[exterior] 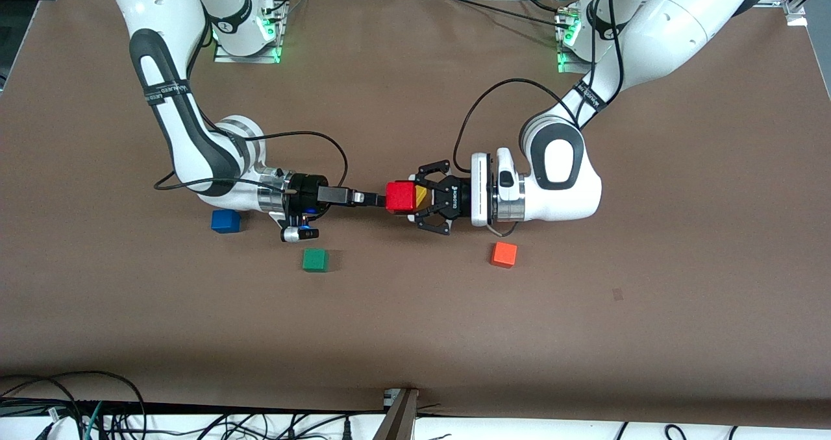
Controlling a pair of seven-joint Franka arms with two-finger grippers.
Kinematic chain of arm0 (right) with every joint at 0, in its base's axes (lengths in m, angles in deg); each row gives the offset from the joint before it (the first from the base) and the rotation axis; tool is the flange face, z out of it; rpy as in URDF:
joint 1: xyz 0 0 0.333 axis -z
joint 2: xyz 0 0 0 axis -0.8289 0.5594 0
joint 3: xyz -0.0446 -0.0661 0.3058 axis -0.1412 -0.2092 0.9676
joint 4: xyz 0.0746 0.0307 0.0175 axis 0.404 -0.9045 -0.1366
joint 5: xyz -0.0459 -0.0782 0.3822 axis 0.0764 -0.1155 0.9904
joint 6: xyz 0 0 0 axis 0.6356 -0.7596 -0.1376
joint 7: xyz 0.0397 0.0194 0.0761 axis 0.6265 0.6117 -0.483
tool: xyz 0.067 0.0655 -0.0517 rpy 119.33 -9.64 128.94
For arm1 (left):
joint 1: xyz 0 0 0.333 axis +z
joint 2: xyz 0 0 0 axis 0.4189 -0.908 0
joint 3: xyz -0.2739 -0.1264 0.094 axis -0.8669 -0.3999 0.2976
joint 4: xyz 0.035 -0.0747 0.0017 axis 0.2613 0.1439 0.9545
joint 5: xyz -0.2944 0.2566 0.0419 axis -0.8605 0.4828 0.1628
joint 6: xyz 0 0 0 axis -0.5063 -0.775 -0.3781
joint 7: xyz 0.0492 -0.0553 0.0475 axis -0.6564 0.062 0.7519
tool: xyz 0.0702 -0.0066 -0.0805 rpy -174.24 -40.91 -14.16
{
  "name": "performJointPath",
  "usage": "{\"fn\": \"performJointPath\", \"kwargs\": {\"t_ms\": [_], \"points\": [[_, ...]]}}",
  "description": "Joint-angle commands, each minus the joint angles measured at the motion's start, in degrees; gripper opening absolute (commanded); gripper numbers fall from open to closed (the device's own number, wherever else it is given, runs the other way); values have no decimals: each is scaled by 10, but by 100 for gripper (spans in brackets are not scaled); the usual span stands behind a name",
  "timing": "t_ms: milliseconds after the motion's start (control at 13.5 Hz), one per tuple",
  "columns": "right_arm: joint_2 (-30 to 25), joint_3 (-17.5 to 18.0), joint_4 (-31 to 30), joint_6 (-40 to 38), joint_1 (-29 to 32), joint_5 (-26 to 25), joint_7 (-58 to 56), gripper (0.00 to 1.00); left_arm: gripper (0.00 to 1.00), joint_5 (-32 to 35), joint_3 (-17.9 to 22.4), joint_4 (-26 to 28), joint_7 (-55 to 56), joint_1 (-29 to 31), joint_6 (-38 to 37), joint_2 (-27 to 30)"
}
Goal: Pass red block to right arm, stack on blue
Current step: 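Carry the red cube toward the right gripper and close the right gripper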
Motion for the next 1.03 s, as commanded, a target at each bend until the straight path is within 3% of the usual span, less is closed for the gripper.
{"fn": "performJointPath", "kwargs": {"t_ms": [0, 443, 961], "points": [[-20, 0, -25, 4, -6, 25, -11, 99, 0, -20, 6, -16, -15, -13, 7, -5], [-20, 0, -20, 12, -26, 56, -12, 96, 0, -20, 6, -17, -13, -17, 20, -4], [-15, -1, -17, 11, -26, 55, -19, 61, 0, -20, 6, -17, -11, -17, 21, -3]]}}
